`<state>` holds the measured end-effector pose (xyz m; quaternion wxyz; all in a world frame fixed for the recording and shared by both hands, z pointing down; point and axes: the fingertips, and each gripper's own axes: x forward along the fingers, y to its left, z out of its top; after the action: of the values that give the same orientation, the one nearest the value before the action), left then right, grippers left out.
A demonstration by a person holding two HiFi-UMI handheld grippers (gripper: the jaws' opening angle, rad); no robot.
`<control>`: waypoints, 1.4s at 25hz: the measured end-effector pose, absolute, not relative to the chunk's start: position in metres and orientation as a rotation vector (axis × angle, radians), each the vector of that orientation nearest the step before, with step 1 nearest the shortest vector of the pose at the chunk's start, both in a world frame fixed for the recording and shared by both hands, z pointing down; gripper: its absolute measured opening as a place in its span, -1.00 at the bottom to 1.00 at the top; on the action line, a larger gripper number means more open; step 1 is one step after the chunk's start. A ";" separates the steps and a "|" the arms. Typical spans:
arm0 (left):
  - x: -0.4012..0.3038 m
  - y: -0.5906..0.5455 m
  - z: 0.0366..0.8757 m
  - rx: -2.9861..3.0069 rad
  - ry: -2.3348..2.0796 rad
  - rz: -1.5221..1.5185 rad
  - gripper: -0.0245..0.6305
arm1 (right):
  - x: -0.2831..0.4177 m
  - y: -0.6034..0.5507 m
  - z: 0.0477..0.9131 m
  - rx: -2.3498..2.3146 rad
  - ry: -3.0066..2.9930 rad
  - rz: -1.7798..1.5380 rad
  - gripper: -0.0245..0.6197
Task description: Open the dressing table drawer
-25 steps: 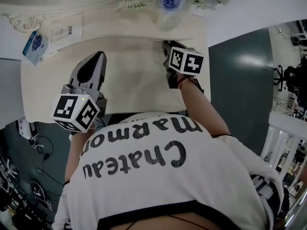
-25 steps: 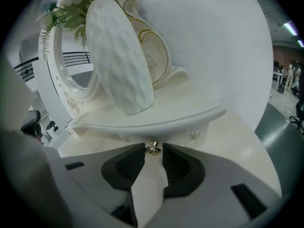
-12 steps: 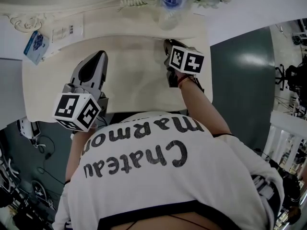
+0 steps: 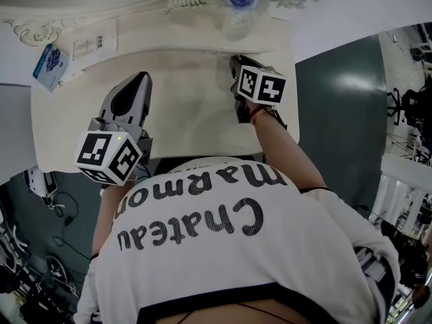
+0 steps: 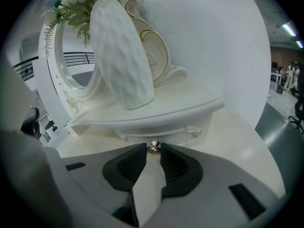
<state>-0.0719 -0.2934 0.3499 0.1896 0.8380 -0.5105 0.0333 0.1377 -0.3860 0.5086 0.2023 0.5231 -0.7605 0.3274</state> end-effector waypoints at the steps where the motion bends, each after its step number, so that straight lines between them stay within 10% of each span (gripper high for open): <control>1: -0.072 -0.293 0.350 2.356 -1.434 0.094 -0.85 | 0.138 -0.385 0.509 1.457 -2.122 0.909 -0.60; 35: -0.084 -0.294 0.344 2.357 -1.434 0.075 -0.85 | 0.127 -0.383 0.519 1.383 -2.109 0.896 -0.61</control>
<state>-0.0837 -0.2942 0.3445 0.1897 0.8384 -0.5103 0.0268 0.1266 -0.3834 0.5189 0.2306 0.5027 -0.7667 0.3259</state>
